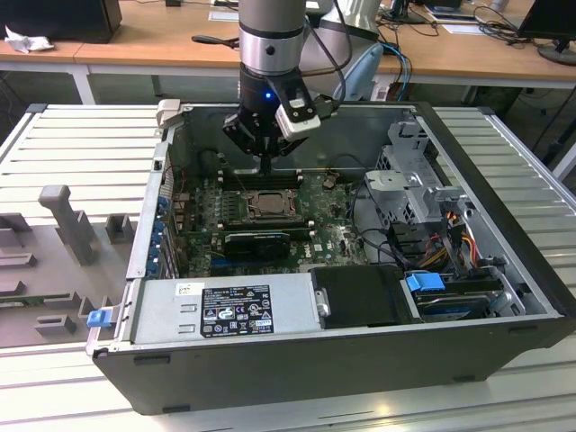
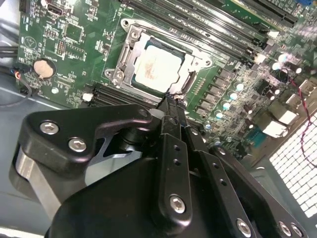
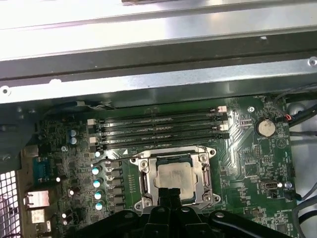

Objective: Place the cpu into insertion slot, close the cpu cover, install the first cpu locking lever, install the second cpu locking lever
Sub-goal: 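Install the first cpu locking lever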

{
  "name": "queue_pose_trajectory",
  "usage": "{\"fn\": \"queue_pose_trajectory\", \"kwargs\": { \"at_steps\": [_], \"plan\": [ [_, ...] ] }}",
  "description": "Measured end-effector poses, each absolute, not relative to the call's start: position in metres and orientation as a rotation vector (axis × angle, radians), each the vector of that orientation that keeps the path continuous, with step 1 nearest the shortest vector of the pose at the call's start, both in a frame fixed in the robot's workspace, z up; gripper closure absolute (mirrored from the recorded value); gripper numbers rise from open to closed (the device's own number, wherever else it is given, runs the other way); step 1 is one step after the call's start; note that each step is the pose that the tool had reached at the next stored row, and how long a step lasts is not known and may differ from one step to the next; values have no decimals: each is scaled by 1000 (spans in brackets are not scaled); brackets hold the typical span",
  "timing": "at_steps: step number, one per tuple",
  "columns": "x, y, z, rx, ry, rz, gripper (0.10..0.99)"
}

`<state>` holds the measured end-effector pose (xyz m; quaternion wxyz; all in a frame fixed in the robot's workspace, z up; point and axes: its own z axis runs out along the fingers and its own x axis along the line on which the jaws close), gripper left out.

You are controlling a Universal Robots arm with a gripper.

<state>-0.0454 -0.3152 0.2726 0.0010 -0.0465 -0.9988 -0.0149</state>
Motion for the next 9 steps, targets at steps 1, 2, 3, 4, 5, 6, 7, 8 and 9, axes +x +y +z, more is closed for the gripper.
{"fn": "queue_pose_trajectory", "kwargs": {
  "at_steps": [1,2,3,4,5,6,7,8,9],
  "plan": [
    [-45,-315,273,-132,-3136,-47,980],
    [-45,-315,273,-109,-3137,-47,980],
    [-45,-315,273,-96,-3137,-47,980],
    [-45,-315,273,-82,-3138,-47,980],
    [-45,-315,273,-70,-3138,-47,980],
    [-45,-315,273,-59,-3138,-47,980],
    [-45,-315,273,-45,-3138,-47,980],
    [-45,-315,273,-34,-3138,-47,980],
    [-45,-315,273,-17,-3138,-47,980]
  ]
}}
